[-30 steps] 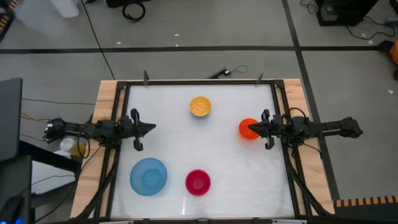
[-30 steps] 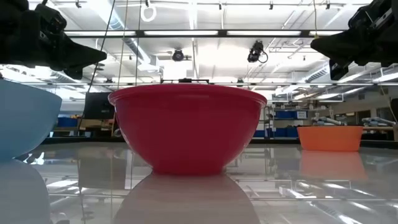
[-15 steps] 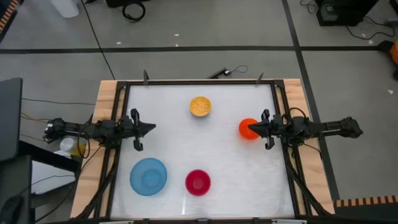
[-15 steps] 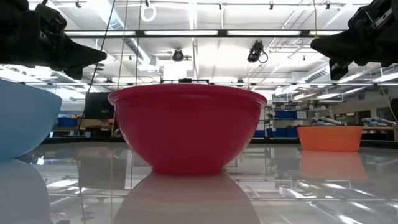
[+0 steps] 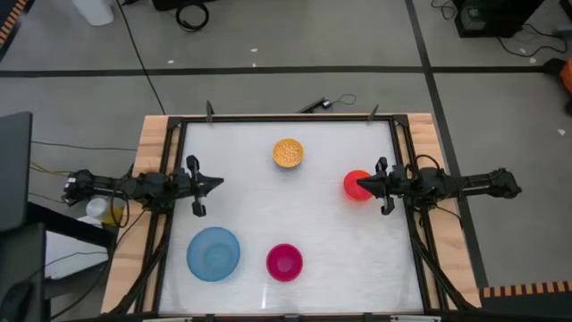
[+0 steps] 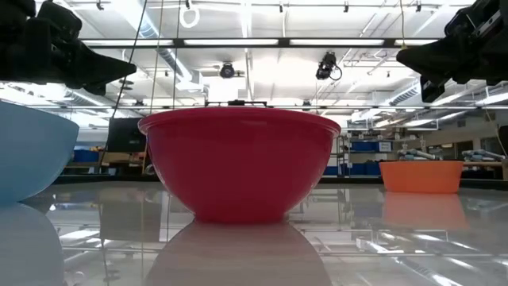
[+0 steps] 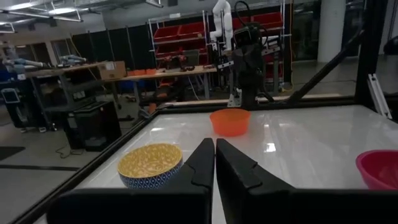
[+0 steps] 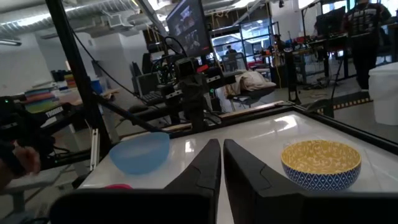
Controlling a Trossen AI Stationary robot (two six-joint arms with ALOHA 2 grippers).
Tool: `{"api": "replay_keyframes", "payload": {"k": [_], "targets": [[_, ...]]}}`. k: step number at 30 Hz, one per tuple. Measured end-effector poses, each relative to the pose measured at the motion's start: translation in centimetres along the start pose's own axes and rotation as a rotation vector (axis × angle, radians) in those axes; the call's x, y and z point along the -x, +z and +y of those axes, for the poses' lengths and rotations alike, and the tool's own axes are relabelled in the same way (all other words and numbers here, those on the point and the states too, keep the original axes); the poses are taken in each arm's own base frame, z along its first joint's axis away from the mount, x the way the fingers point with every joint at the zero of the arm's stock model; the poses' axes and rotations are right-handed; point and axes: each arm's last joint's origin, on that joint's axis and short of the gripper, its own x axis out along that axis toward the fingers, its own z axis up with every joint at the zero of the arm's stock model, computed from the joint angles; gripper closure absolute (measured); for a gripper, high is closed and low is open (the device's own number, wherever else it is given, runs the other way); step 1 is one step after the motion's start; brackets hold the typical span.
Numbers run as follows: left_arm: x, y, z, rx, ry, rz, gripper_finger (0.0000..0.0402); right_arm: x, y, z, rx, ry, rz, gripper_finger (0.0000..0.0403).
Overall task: Nest bowls inside each other
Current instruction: Adjust the blue bowl
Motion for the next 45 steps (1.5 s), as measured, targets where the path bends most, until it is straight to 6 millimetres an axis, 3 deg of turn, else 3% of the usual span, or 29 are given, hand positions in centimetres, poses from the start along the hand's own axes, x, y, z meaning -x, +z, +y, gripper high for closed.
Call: {"api": "replay_keyframes", "payload": {"k": [7,18,28,31,33,36,39,45], "targets": [[0.0,0.1,0.0,0.001,0.001,-0.011,0.0381,0.0,0.0,0.0,0.0,0.0,-0.001,0.0374],[0.3,2.4,0.4,0.033,0.04,-0.238,0.0381,0.0,0.4,0.1,-0.009,0.009,-0.044,0.0374],[0.0,0.7,0.1,0.13,0.0,-0.074,0.0381,0.4,2.6,0.5,-0.075,0.078,-0.261,0.0374],[0.0,0.0,-0.3,0.18,-0.109,0.005,0.0381,0.4,2.6,0.6,-0.086,0.112,-0.255,0.0374],[-0.1,-0.4,-0.6,0.207,-0.167,0.049,0.0381,0.1,2.1,0.4,-0.086,0.042,-0.213,0.0374],[-0.3,-0.6,-1.0,0.225,-0.201,0.097,0.0381,-0.3,1.1,-0.5,-0.214,-0.216,-0.167,0.0374],[-0.4,0.6,-1.4,0.255,-0.266,0.171,0.0381,-0.6,-0.2,-1.2,-0.37,-0.415,-0.127,0.0374],[-1.1,3.4,-3.1,0.25,-0.372,0.458,0.0381,-1.8,-1.9,-0.9,-0.491,-0.345,0.036,0.0374]]}}
